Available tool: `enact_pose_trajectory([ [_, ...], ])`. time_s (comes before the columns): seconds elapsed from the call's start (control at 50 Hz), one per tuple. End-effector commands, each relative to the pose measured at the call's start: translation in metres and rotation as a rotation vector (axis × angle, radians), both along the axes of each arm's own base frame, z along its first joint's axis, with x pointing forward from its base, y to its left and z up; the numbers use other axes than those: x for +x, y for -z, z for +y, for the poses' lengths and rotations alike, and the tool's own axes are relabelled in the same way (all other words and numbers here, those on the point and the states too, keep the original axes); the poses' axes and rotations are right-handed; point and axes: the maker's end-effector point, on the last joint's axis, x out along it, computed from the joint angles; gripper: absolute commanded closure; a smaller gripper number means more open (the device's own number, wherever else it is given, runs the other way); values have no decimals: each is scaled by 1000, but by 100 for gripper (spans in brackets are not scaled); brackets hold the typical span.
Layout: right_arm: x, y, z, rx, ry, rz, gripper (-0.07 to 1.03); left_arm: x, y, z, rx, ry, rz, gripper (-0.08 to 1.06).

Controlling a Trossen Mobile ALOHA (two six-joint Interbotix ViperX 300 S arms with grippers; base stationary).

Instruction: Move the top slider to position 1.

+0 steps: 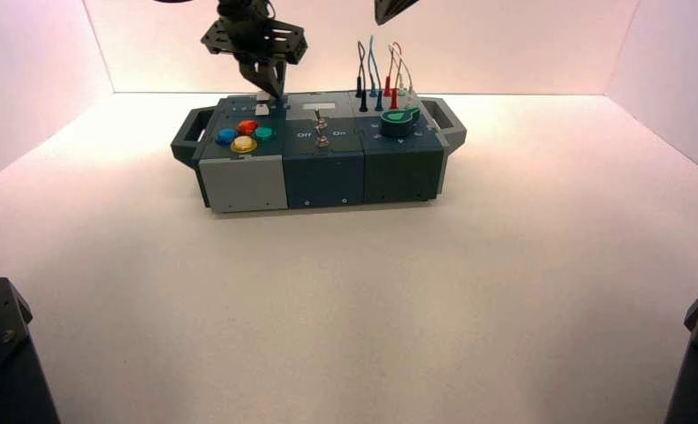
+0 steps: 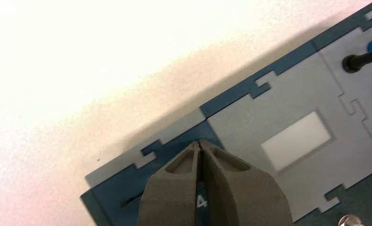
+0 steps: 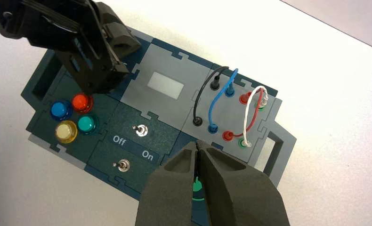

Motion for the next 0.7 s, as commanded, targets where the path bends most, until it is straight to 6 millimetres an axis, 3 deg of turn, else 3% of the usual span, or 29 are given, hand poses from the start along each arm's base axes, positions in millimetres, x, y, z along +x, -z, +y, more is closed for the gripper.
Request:
enact_pose_trajectory([
  [0.02,4,-19,1,24,3,-41,98,3,-14,11,0,-14,-26,101],
  [0.7,3,-19,0,22,4,-31,98,-6,-19,57,26,-71,-16,101],
])
